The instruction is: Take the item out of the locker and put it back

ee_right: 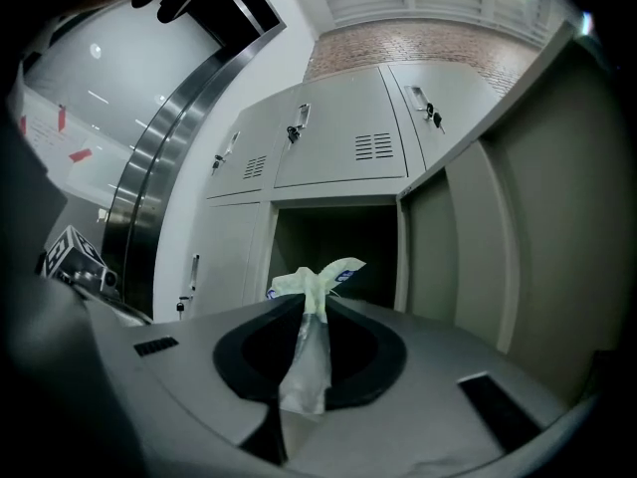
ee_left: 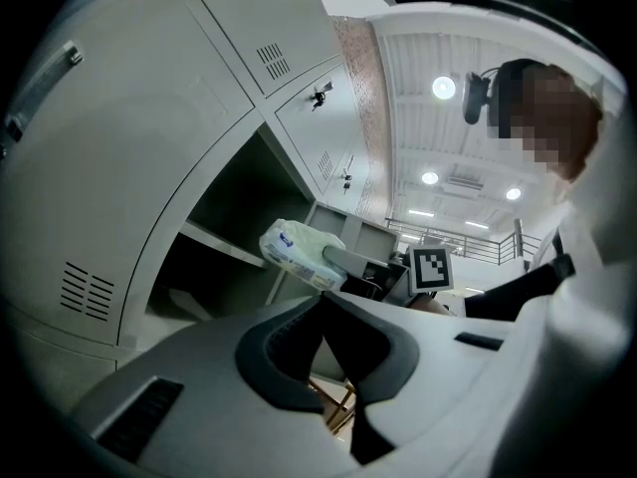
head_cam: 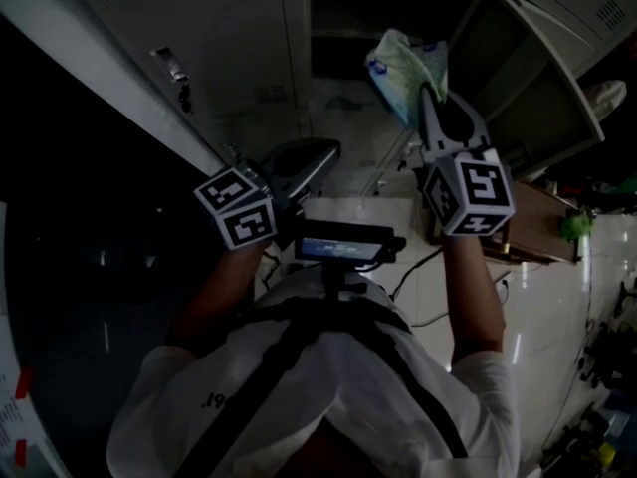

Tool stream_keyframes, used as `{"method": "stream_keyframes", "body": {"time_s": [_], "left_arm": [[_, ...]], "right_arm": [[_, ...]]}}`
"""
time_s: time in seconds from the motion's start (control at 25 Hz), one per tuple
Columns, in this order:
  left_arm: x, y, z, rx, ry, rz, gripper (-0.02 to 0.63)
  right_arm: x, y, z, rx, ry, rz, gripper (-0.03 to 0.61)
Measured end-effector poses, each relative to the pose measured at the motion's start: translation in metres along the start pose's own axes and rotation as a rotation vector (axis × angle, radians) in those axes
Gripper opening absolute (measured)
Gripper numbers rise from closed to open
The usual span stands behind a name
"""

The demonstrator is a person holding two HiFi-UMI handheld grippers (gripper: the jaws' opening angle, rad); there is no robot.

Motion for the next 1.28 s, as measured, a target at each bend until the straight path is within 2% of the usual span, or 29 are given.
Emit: {"method": "stream_keyframes", "body": {"time_s": [0.72,1.28], "left_arm": [[-0.011,0.003,-0.014,-0.048,0.022,0.019,0.003],[-0.026,0.004,-0.035,-0.103,0.042,0.022,0.003]], "right_arm": [[-0.037,0.018,-0.041,0.097,0.105,0.014,0.044],[-0.066,0.037,-0.07,0.109,0.138,0.036,0.044]]}}
Point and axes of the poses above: the fingertips, and each gripper's own axes: x forward along the fingers, y to its left, z out of its top, the point moved 8 cm from there along -x, backward along the fingers, and after that the axes turned 12 degrees about -x, right-handed, at the moved point
